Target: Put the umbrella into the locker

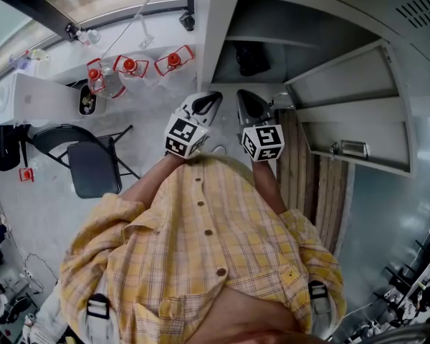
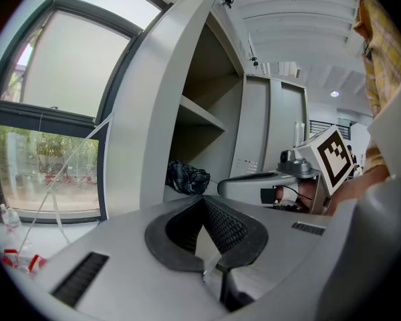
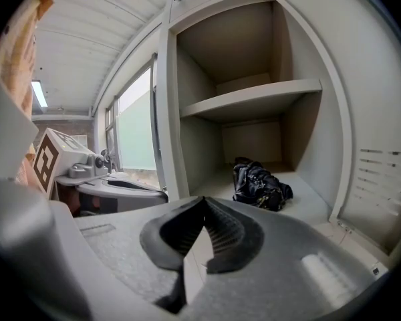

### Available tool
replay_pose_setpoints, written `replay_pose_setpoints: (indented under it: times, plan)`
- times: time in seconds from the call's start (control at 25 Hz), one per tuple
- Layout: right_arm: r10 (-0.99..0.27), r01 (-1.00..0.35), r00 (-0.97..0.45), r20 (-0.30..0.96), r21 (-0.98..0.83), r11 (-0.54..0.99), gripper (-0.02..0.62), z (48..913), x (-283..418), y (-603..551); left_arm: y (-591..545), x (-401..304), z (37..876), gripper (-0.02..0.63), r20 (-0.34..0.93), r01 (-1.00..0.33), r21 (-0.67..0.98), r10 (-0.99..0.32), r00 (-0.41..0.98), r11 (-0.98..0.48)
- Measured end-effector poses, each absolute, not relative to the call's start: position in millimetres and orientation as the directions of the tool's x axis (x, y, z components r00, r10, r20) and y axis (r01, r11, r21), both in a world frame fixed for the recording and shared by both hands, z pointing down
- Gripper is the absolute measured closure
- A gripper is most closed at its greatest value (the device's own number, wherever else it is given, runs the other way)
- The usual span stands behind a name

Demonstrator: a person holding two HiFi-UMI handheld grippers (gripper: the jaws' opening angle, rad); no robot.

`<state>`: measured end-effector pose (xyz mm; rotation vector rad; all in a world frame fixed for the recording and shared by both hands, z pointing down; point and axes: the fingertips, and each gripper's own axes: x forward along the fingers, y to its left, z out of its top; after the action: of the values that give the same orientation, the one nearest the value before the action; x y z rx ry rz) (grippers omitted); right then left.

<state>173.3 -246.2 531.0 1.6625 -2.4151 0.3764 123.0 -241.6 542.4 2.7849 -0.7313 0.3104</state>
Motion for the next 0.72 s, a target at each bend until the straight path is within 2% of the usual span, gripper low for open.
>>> replay_pose_setpoints:
  times: [0.72]
  plan:
    - [-0.882, -0.928, -0.372, 0.289, -0.131, 0.348, 0.598, 532.2, 171.9, -241.6, -244.1, 118.3, 535.4, 0.601, 0.258, -0.525, 0.165, -0.477, 0.840, -0.835]
